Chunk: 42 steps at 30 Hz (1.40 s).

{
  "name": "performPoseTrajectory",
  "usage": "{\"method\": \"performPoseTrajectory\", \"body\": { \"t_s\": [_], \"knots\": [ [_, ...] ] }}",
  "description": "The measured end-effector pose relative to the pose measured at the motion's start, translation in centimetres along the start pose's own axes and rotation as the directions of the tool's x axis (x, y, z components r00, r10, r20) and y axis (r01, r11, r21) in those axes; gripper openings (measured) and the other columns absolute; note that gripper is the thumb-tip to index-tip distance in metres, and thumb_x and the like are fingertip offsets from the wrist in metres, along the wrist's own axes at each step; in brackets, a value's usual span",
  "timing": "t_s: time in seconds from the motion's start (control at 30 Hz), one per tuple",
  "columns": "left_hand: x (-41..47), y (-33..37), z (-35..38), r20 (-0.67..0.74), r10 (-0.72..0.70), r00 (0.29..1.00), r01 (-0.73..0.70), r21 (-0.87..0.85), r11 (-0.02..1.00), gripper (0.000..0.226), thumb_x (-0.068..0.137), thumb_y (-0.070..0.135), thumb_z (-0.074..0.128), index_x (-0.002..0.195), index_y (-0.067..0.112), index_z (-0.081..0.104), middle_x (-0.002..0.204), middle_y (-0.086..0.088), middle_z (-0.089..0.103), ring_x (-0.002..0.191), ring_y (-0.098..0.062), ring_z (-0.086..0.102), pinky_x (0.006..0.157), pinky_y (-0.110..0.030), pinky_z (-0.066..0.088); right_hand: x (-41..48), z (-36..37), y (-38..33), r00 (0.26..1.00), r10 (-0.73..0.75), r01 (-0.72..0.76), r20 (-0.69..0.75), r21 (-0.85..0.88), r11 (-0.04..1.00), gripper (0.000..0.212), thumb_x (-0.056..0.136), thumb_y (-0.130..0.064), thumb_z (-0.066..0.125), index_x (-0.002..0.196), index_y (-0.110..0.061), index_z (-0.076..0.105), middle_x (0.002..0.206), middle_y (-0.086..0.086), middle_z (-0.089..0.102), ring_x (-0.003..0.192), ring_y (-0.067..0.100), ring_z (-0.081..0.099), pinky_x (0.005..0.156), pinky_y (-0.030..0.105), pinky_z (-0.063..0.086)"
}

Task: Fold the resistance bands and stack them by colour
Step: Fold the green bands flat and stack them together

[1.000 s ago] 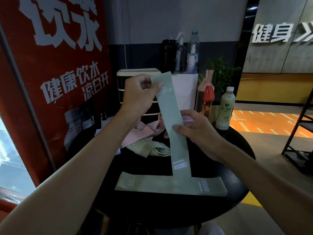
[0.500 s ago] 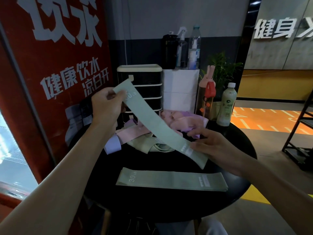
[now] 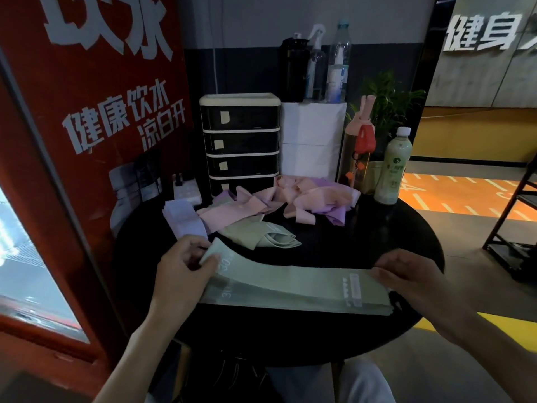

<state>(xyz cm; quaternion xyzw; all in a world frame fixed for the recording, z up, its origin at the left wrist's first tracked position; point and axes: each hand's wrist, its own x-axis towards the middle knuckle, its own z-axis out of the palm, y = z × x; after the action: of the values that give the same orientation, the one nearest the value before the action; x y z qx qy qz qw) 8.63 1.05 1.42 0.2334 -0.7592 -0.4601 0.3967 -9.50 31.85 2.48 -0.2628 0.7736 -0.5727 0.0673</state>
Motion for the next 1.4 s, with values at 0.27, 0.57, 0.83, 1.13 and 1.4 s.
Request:
{"method": "performPoseTrajectory", "body": {
  "t_s": [0.27,0.57,0.83,1.13,1.4],
  "knots": [
    [-1.8,-1.4,0.6,0.027,0.021,0.999,-0.024,0.107,0.994,0.021,0.082,0.006,0.076,0.086,0.022,0.063,0.079,0.006,0.067,0.078,-0.004,0.062,0.066,-0.008,0.045,0.1,1.0,1.7,0.986,-0.073,0.053,-0.153,-0.13,0.99,0.015,0.084,0.0,0.069,0.075,-0.011,0.068,0.069,0.004,0.068,0.057,-0.003,0.055,0.053,0.009,0.039],
    [-2.6,-1.2,0.6,0.023,0.057,0.998,-0.06,0.154,0.986,0.02,0.084,0.009,0.074,0.082,0.024,0.062,0.083,0.015,0.065,0.078,-0.004,0.061,0.065,-0.007,0.044,0.0,1.5,3.2,0.973,-0.092,0.054,-0.21,-0.184,0.981,0.02,0.086,-0.007,0.069,0.073,-0.022,0.068,0.072,-0.011,0.069,0.066,0.004,0.061,0.062,0.022,0.046],
    [-2.8,-1.4,0.7,0.025,0.048,0.999,-0.052,0.21,0.976,0.016,0.085,0.01,0.073,0.084,0.022,0.063,0.077,0.007,0.064,0.079,-0.003,0.06,0.065,-0.006,0.042,-0.4,1.6,3.0,0.977,-0.129,0.08,-0.169,-0.267,0.96,0.024,0.086,-0.006,0.068,0.074,-0.026,0.066,0.074,-0.012,0.068,0.075,0.004,0.06,0.062,0.025,0.045],
    [-2.2,-2.4,0.5,0.128,0.142,0.982,-0.184,0.427,0.885,0.018,0.082,0.012,0.065,0.089,0.028,0.063,0.1,0.014,0.052,0.098,-0.014,0.053,0.088,-0.035,0.046,0.0,1.6,3.6,0.98,-0.189,0.141,-0.056,-0.471,0.871,0.036,0.083,-0.004,0.069,0.073,-0.037,0.059,0.087,-0.009,0.062,0.082,0.003,0.058,0.067,0.012,0.042],
    [-3.1,1.9,6.3,0.501,0.291,0.815,-0.51,0.382,0.771,0.04,0.088,0.053,0.042,0.111,0.03,0.065,0.113,0.018,0.057,0.109,-0.004,0.051,0.094,-0.031,0.037,0.1,1.4,3.8,0.984,-0.166,0.119,-0.068,-0.448,0.886,0.032,0.083,-0.006,0.07,0.073,-0.035,0.063,0.085,-0.01,0.064,0.08,0.003,0.059,0.068,0.013,0.042]
  ]
}}
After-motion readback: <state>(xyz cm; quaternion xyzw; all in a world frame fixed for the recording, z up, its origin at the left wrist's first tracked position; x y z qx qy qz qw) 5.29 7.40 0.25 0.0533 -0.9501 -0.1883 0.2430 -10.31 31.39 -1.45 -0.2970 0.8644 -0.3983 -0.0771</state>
